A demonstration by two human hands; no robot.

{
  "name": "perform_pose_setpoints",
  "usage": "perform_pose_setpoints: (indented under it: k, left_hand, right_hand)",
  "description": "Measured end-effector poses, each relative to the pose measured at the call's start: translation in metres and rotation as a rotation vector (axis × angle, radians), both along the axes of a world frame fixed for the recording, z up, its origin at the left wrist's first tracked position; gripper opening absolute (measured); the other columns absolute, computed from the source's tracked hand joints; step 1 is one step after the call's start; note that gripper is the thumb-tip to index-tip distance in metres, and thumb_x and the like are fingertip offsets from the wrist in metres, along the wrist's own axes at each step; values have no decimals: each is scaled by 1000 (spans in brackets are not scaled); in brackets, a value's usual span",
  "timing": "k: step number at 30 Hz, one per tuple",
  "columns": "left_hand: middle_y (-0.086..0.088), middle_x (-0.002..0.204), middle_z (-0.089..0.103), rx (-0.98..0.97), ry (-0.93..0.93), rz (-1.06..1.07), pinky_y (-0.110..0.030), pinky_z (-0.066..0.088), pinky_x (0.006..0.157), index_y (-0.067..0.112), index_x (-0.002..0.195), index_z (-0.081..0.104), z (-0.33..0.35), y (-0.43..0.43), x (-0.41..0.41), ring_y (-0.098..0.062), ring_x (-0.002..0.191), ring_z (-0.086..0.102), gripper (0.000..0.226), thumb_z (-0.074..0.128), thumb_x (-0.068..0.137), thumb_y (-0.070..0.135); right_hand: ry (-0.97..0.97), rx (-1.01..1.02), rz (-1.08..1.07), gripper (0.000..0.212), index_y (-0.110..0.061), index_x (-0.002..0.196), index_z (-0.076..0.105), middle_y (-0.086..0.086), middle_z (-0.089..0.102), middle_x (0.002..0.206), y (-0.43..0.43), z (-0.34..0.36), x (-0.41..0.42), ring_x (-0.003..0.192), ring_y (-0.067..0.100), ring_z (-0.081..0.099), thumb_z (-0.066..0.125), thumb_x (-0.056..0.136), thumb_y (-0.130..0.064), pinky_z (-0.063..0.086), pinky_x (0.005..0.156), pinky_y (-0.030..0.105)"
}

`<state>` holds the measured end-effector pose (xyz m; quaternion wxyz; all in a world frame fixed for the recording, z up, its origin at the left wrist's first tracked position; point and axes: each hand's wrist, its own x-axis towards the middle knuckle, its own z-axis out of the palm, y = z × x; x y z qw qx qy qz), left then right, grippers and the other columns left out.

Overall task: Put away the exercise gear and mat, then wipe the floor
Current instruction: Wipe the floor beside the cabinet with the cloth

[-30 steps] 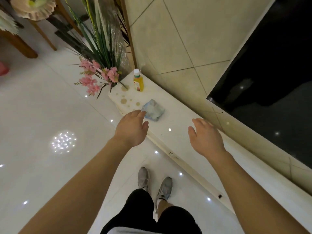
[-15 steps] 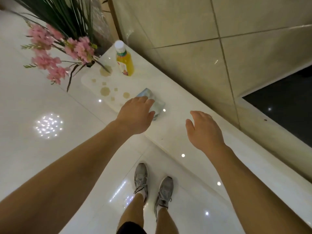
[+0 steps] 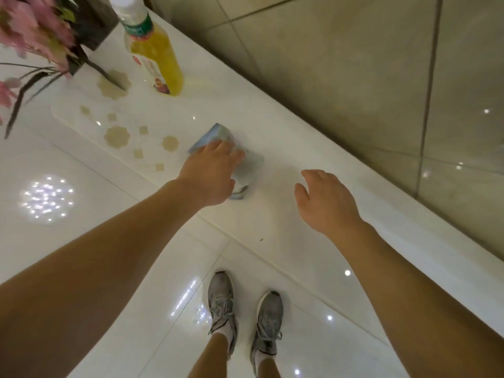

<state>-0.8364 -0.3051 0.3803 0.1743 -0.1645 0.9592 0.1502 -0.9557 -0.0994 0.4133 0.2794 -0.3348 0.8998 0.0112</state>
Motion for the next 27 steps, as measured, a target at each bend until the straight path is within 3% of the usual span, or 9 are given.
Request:
perform_pose_setpoints:
  k: [7, 12, 16, 21, 27]
  left_hand:
    - [-5, 146, 40, -29, 8, -63, -50, 42, 100, 26, 139, 48, -33, -5, 1, -31, 135, 34, 66, 74, 79, 22]
    - [1, 119, 54, -20, 116, -12, -46, 46, 82, 26, 120, 59, -37, 0, 4, -26, 115, 47, 50, 72, 74, 13]
    - [4, 108, 56, 12, 104, 41, -44, 43, 83, 26, 112, 58, -34, 6, 4, -22, 111, 48, 38, 65, 77, 15]
    - [4, 95, 55, 6, 144, 82, -37, 36, 71, 23, 110, 56, -27, 11, 11, -24, 101, 50, 33, 60, 78, 15]
    - [2, 98, 55, -11, 143, 148, -40, 43, 74, 22, 114, 55, -8, 23, 29, -27, 101, 50, 36, 58, 78, 16]
  right_hand:
    - [-13, 11, -17, 42, -10, 132, 50, 7, 56, 130, -3, -23, 0, 119, 24, 50, 35, 101, -33, 41, 98, 33]
    - [-15, 17, -20, 42, -10, 133, 50, 8, 56, 132, 0, -25, 1, 120, 24, 49, 35, 101, -33, 42, 98, 34]
    - [-18, 3, -23, 40, -10, 131, 52, 7, 57, 130, 4, -22, 1, 119, 23, 49, 35, 101, -32, 42, 97, 34]
    - [-9, -24, -13, 42, -11, 134, 50, 5, 56, 133, 10, -13, 2, 121, 22, 49, 35, 101, -32, 42, 97, 32]
    - [-2, -47, 13, 40, -11, 132, 51, 5, 56, 131, 15, 1, 8, 120, 23, 49, 36, 101, -32, 41, 96, 33]
